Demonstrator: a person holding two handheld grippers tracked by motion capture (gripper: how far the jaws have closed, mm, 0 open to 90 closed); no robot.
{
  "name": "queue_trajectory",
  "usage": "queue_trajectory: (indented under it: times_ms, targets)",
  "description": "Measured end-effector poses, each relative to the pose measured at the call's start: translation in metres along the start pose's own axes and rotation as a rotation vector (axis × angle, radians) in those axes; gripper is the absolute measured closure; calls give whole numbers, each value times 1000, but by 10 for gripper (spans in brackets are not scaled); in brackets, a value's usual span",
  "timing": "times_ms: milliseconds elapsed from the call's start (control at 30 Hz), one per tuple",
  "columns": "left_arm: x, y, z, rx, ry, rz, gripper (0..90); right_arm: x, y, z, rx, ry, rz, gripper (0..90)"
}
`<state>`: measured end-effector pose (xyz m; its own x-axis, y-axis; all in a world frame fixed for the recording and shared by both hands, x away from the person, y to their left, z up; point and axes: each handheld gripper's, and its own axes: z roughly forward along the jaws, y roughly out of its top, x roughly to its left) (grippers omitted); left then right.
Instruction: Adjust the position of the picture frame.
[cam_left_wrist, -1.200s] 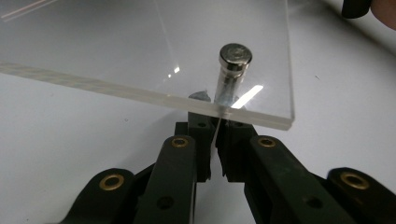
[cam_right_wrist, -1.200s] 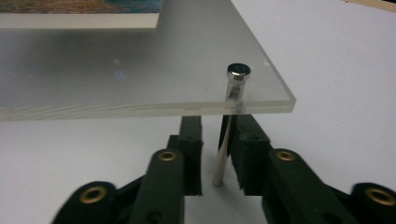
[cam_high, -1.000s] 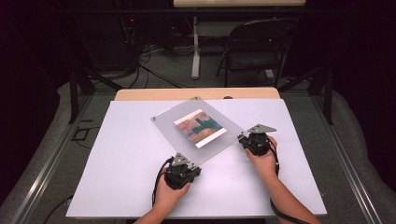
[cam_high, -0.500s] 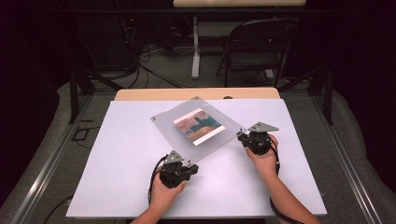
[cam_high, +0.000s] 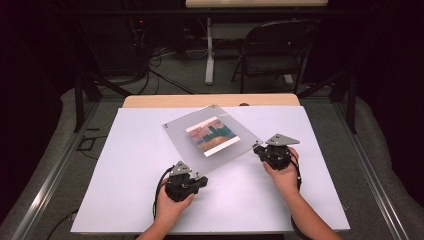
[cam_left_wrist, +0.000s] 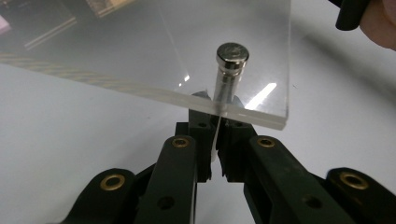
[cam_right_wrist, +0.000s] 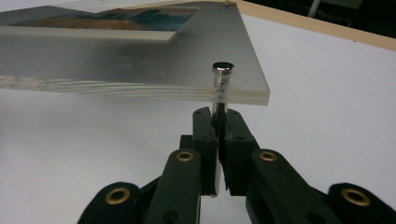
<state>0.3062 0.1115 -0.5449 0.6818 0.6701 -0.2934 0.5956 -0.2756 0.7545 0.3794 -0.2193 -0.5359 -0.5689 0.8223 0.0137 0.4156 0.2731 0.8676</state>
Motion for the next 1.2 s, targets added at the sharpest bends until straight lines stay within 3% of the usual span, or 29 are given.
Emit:
queue_trajectory:
  times_ms: [567,800,933,1200]
  targets:
    - [42,10,-25,-57,110,-78,852,37,-6,-26,-2,91,59,853]
    - [57,10,-31,-59,142,-112,847,55,-6,-25,7,107,46,845]
    - [58,7,-29,-43,152,-118,845,60,-9,-22,23,103,61,850]
    - [55,7,-25,-36,151,-106,847,52,-12,-20,28,111,77,854]
